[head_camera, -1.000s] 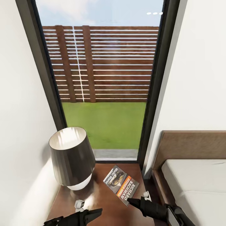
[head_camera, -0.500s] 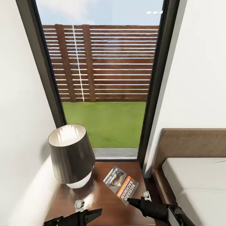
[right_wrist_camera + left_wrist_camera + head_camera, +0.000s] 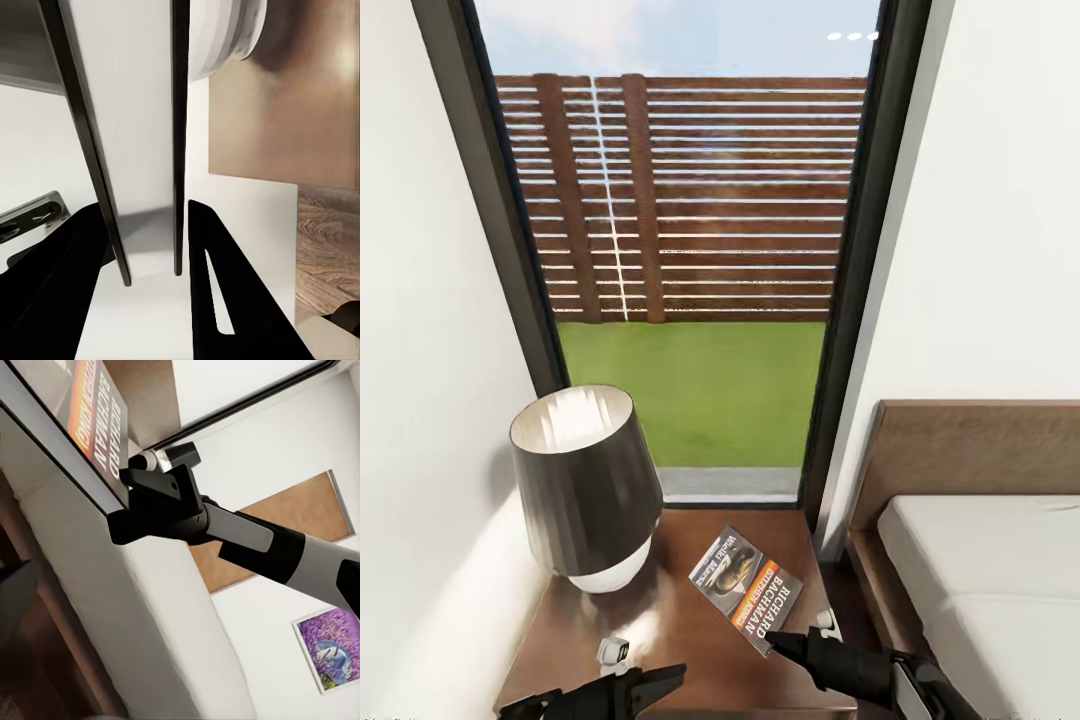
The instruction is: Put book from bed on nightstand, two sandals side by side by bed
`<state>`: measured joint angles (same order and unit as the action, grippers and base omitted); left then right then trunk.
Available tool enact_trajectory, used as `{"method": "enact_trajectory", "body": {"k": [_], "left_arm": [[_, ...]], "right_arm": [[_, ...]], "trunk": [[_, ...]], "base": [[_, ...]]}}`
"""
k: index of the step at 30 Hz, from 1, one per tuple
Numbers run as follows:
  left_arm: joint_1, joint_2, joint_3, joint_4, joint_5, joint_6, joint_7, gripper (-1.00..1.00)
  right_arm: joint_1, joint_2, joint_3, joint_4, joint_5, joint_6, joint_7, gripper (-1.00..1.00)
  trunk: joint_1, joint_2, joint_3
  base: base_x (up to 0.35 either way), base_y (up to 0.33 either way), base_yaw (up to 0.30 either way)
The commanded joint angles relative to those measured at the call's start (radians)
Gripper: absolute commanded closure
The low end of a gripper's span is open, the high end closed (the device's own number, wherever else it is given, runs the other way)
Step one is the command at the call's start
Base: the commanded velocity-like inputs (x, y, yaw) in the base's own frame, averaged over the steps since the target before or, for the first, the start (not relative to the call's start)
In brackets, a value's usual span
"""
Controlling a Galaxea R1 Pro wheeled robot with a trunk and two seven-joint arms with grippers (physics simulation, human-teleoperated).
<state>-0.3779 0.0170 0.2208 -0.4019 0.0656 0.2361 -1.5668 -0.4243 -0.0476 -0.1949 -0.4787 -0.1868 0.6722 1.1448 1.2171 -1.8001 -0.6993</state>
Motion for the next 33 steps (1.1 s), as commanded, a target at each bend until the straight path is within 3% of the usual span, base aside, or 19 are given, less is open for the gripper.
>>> {"method": "enact_trajectory", "body": {"k": [1, 9, 16, 33], "left_arm": [[-0.001, 0.0, 0.002, 0.0, -0.001, 0.011, -0.004, -1.0], [-0.001, 0.0, 0.003, 0.0, -0.001, 0.009, -0.004, -1.0], [-0.001, 0.0, 0.003, 0.0, -0.001, 0.009, -0.004, -1.0], [-0.001, 0.0, 0.003, 0.0, -0.001, 0.009, -0.004, -1.0]], "right_arm": [[-0.001, 0.0, -0.001, 0.0, -0.005, 0.007, 0.001, 1.0], [-0.001, 0.0, -0.001, 0.0, -0.005, 0.007, 0.001, 1.0], [-0.001, 0.0, -0.001, 0.0, -0.005, 0.007, 0.002, 1.0], [-0.001, -0.001, -0.001, 0.0, -0.008, 0.008, 0.004, 1.0]], "trunk": [[0.004, -0.008, -0.004], [0.034, -0.064, -0.029], [0.034, -0.064, -0.029], [0.096, -0.176, -0.079]], "base": [[0.0, 0.0, 0.0], [0.0, 0.0, 0.0], [0.0, 0.0, 0.0], [0.0, 0.0, 0.0]]}}
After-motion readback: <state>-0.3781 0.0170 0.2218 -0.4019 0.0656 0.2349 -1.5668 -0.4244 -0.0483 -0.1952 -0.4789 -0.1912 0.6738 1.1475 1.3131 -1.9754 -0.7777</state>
